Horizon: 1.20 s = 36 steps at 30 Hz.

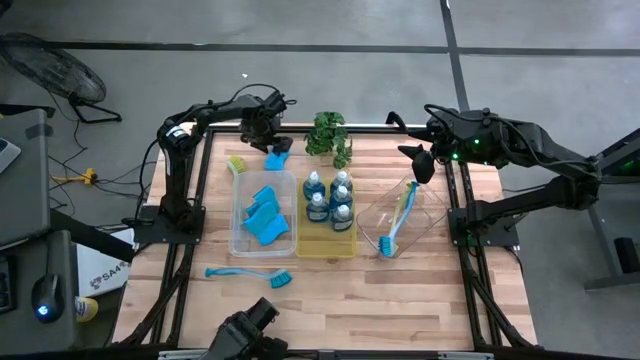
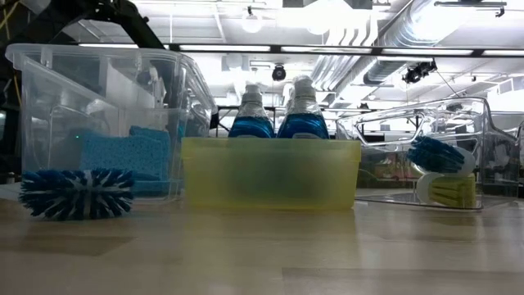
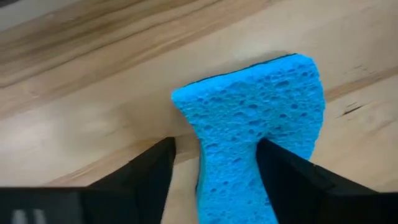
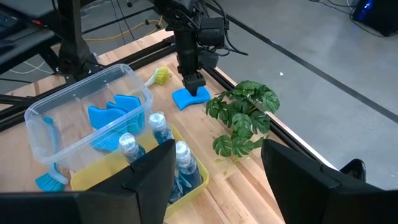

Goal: Pick & Place Kitchen Sink Supplies
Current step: Put the blue sponge into the white bin

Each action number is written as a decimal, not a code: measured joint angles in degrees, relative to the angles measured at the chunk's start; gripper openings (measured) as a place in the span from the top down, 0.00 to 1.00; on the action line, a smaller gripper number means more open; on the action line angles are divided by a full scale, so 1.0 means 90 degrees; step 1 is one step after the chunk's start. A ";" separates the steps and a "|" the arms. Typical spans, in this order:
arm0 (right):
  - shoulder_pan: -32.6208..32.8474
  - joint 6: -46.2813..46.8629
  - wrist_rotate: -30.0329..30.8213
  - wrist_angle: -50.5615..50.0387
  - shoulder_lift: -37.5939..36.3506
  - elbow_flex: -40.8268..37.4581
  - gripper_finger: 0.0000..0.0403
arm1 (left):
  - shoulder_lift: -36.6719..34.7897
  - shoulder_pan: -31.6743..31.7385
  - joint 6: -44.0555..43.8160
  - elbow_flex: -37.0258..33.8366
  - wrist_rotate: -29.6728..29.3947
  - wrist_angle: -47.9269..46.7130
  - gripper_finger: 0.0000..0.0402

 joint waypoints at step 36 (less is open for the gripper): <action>0.0000 -0.0233 -0.0030 -0.0175 0.0000 0.0000 0.42 | 0.0044 -0.0015 0.1036 0.0311 -0.0484 -0.0717 0.97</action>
